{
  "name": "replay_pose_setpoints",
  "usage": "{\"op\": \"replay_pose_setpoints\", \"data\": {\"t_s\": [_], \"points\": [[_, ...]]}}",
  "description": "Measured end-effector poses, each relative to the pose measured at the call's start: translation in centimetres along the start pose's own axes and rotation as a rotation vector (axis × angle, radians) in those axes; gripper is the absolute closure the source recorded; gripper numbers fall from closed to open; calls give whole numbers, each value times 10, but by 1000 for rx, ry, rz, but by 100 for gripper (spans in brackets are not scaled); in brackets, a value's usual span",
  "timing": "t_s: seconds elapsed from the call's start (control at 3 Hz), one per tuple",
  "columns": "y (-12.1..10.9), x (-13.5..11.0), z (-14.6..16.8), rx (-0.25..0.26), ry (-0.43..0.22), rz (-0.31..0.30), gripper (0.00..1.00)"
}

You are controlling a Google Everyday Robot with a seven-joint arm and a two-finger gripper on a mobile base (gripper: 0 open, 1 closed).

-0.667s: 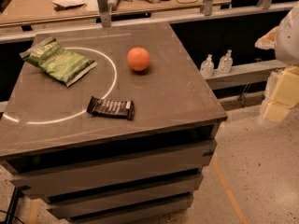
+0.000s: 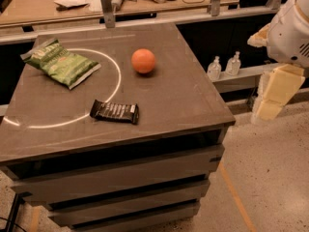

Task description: Move rxbar chocolate near green jalapeno chip bag

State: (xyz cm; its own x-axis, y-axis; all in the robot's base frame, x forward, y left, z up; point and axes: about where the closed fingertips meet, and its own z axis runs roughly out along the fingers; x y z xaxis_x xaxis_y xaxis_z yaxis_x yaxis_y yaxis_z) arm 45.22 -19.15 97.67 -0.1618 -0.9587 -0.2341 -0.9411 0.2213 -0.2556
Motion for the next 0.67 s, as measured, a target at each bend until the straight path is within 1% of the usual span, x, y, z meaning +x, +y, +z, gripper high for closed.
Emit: {"op": "replay_pose_setpoints", "data": {"t_s": [0.33, 0.67], "points": [[-7, -50, 21, -20, -69, -87, 0], [-9, -106, 40, -44, -144, -157, 0]]}}
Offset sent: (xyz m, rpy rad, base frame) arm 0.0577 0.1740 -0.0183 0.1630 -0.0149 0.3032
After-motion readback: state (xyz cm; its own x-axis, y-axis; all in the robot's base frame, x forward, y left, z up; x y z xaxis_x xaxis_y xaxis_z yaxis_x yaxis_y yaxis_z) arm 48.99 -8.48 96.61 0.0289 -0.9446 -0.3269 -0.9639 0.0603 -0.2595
